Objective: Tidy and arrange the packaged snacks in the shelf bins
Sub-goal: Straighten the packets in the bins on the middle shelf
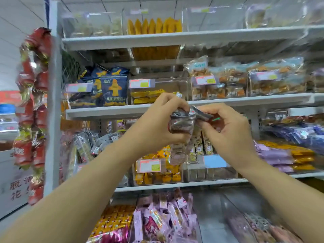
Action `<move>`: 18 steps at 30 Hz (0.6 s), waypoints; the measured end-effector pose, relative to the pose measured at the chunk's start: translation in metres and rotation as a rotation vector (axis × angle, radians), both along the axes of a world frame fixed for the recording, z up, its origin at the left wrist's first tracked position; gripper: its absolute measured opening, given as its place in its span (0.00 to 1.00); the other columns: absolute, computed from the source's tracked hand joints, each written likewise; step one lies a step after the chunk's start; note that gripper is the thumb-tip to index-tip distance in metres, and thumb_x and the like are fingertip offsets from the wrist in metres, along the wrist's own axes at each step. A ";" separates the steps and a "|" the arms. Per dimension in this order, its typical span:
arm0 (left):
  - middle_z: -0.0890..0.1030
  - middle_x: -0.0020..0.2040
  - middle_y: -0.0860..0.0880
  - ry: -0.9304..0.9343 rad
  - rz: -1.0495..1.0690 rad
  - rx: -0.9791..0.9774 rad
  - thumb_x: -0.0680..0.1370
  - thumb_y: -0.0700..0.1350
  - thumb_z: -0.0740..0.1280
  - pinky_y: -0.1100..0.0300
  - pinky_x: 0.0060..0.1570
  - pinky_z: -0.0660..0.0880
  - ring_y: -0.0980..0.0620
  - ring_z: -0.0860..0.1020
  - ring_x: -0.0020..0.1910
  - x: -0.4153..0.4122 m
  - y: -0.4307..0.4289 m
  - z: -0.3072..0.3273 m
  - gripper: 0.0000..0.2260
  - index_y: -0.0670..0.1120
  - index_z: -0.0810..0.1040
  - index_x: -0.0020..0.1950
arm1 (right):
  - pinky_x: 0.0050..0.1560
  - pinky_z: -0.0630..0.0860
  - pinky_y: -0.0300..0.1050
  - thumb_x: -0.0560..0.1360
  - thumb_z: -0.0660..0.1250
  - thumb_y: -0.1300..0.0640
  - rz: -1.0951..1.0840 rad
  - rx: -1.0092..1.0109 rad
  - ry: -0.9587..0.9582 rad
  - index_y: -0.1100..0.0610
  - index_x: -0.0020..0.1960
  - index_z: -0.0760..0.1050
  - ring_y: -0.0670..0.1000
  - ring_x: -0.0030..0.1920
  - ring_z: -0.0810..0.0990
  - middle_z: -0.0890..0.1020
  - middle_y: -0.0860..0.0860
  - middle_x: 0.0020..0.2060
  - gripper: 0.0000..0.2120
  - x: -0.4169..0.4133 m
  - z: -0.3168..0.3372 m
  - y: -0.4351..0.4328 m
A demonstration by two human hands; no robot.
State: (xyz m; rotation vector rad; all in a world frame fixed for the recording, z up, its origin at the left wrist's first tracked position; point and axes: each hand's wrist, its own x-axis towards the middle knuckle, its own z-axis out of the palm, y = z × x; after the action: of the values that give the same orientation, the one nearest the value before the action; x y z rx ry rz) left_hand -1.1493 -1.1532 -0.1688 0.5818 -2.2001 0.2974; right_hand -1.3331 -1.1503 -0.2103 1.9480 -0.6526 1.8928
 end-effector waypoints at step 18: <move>0.63 0.66 0.51 0.106 -0.107 0.294 0.73 0.43 0.73 0.66 0.61 0.66 0.52 0.70 0.63 -0.160 -0.147 -0.054 0.24 0.52 0.68 0.66 | 0.43 0.69 0.24 0.69 0.72 0.70 -0.397 0.229 -0.112 0.47 0.50 0.73 0.41 0.40 0.76 0.77 0.39 0.41 0.21 -0.127 -0.048 -0.099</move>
State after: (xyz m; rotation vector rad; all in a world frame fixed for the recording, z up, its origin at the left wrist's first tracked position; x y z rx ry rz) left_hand -1.3091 -1.3002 -0.2224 0.6203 -2.1766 -0.1137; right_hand -1.4598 -1.2493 -0.2584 1.6836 -1.2350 1.7439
